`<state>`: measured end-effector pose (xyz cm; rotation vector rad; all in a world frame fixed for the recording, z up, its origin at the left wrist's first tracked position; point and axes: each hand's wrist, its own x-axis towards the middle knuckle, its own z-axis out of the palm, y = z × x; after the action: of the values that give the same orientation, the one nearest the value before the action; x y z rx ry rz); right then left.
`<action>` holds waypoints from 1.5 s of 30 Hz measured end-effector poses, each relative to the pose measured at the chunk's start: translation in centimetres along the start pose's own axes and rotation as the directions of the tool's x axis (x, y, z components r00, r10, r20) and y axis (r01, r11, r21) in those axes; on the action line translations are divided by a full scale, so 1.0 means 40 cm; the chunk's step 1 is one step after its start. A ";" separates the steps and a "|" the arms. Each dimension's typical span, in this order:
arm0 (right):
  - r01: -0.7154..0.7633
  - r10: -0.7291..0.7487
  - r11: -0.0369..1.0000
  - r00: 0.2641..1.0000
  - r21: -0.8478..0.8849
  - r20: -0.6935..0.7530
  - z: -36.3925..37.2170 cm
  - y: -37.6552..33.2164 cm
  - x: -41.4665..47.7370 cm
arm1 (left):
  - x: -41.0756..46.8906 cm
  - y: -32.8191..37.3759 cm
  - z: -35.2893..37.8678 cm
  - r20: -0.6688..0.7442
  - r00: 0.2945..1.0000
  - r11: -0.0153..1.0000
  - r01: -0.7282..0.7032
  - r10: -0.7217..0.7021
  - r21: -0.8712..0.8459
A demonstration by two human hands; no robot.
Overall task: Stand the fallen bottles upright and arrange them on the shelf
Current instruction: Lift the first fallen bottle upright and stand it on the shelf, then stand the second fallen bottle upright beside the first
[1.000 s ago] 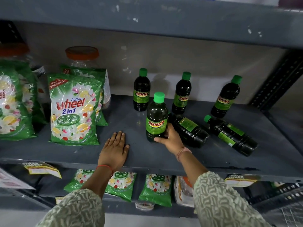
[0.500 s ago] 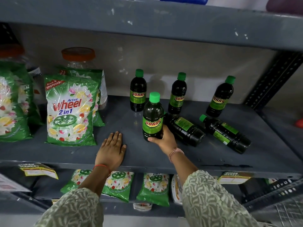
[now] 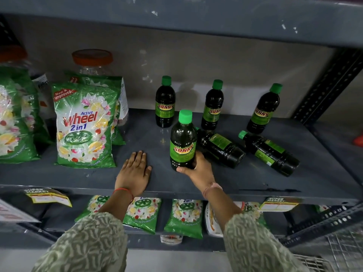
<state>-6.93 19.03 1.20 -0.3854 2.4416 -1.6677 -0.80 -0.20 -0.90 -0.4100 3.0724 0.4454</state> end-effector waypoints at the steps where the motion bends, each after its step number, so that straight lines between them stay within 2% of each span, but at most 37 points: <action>1: 0.006 -0.006 1.000 1.000 0.001 0.002 0.001 0.005 -0.026 | -0.001 0.000 0.000 0.001 1.000 1.000 -0.001 0.001 0.002; 5: 0.048 -0.048 0.999 0.999 0.004 0.005 0.005 0.029 -0.111 | -0.002 0.001 0.000 0.006 1.000 1.000 0.003 -0.004 0.013; 12: 0.025 -0.025 1.000 0.999 0.014 0.045 0.001 0.018 -0.152 | -0.006 -0.001 -0.001 0.022 1.000 1.000 -0.003 0.003 0.001; 15: 0.048 -0.043 0.998 0.990 0.030 -0.134 -0.034 -0.008 -0.183 | -0.001 0.000 -0.008 0.045 0.999 1.000 0.011 -0.010 -0.026; 17: 0.133 -0.176 0.977 0.944 -0.164 -0.280 -0.101 -0.045 -0.141 | 0.009 0.015 -0.010 0.041 0.999 0.998 0.027 -0.025 -0.060; 18: 0.141 -0.246 0.932 0.922 -0.334 -0.299 -0.143 -0.063 -0.095 | 0.013 0.026 -0.008 0.031 0.999 0.997 0.024 -0.022 -0.070; 19: 0.102 -0.262 0.849 0.933 -0.518 -0.245 -0.183 -0.071 -0.035 | 0.017 0.039 -0.004 0.020 1.000 0.997 0.016 -0.014 -0.075; 20: 0.030 -0.181 0.742 0.971 -0.670 -0.156 -0.221 -0.081 0.023 | 0.019 0.049 0.002 0.013 1.000 0.997 0.007 -0.006 -0.074; 21: -0.049 -0.019 0.636 0.997 -0.770 -0.079 -0.252 -0.085 0.079 | 0.021 0.057 0.008 0.003 1.000 0.998 0.001 -0.001 -0.068; 23: -0.123 0.309 0.528 0.949 -0.840 0.055 -0.284 -0.089 0.150 | 0.023 0.059 0.017 -0.011 1.000 0.999 0.004 -0.004 -0.053; 24: -0.127 0.387 0.531 0.916 -0.838 0.106 -0.288 -0.086 0.166 | 0.023 0.057 0.019 -0.013 1.000 0.999 0.008 -0.009 -0.047; 26: -0.163 0.397 0.625 0.909 -0.763 0.131 -0.284 -0.071 0.171 | 0.023 0.053 0.021 -0.015 1.000 0.999 0.014 -0.015 -0.038; 28: -0.278 0.346 0.787 0.938 -0.551 0.022 -0.261 -0.035 0.154 | 0.025 0.054 0.022 -0.011 1.000 0.999 0.018 -0.018 -0.027; 30: -0.307 0.262 0.868 0.951 -0.390 -0.165 -0.221 -0.015 0.133 | 0.027 0.056 0.024 -0.017 1.000 1.000 0.021 -0.021 -0.016; 33: -0.192 0.039 0.926 0.905 -0.324 -0.423 -0.161 0.001 0.121 | 0.029 0.053 0.024 -0.014 1.000 1.000 0.022 -0.022 -0.015; 35: -0.106 -0.047 0.957 0.862 -0.268 -0.506 -0.132 0.013 0.113 | 0.029 0.050 0.025 -0.009 1.000 1.000 0.021 -0.021 -0.013; 41: -0.063 -0.091 0.963 0.840 -0.263 -0.535 -0.106 0.036 0.113 | 0.030 0.047 0.026 0.002 1.000 1.000 0.014 -0.014 0.015; 43: -0.078 -0.068 0.966 0.844 -0.248 -0.532 -0.107 0.038 0.112 | 0.030 0.048 0.024 0.000 1.000 1.000 0.017 -0.017 -0.008; 45: -0.067 -0.020 0.985 0.872 -0.161 -0.489 -0.111 0.047 0.103 | 0.030 0.047 0.024 0.001 1.000 1.000 0.020 -0.020 -0.014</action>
<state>-12.29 22.38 1.15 0.0679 2.9477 -1.7127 -2.46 1.51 -1.34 -0.4404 3.0630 0.4666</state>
